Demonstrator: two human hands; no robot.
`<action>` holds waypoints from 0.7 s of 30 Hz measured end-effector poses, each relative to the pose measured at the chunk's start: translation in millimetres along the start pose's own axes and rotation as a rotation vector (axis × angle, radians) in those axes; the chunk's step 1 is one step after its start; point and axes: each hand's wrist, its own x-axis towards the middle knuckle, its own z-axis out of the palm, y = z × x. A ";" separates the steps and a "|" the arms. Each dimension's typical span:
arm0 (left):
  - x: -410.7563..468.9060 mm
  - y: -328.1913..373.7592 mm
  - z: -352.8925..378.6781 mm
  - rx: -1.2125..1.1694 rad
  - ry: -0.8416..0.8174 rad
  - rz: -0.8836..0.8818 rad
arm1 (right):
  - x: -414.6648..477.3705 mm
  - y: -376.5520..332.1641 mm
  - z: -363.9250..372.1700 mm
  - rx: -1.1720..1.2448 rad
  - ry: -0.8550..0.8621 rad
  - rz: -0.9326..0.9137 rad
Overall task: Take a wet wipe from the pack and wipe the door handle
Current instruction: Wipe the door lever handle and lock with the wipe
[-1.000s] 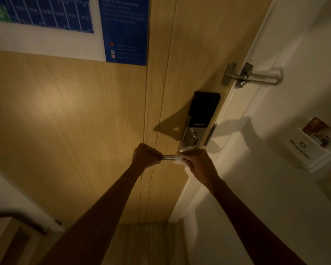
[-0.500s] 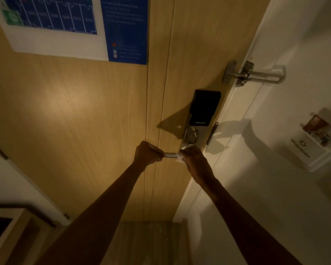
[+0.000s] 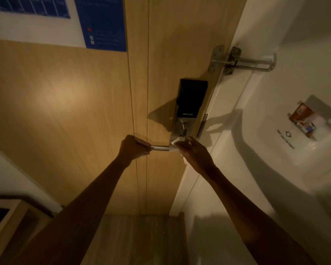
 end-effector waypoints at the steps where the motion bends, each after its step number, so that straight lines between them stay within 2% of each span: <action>1: 2.1 -2.0 -1.7 -0.005 0.008 0.006 | -1.3 3.0 3.8 0.004 0.009 -0.046; 4: -1.3 -0.5 0.0 -0.001 0.009 0.015 | 5.3 -1.5 13.1 0.002 0.049 -0.063; 11: 5.2 -0.4 -1.2 0.006 -0.011 -0.037 | 23.4 -28.4 18.0 -0.010 -0.051 -0.058; 14: 3.7 -0.4 -3.1 0.011 -0.021 -0.052 | 24.6 -30.5 13.1 -0.005 -0.081 0.003; 18: 2.7 3.8 -5.5 0.022 -0.039 -0.067 | 36.7 -56.0 10.4 0.046 -0.150 0.007; 21: 2.8 4.5 -6.9 0.050 -0.052 -0.068 | 41.6 -48.8 3.7 0.139 -0.153 0.033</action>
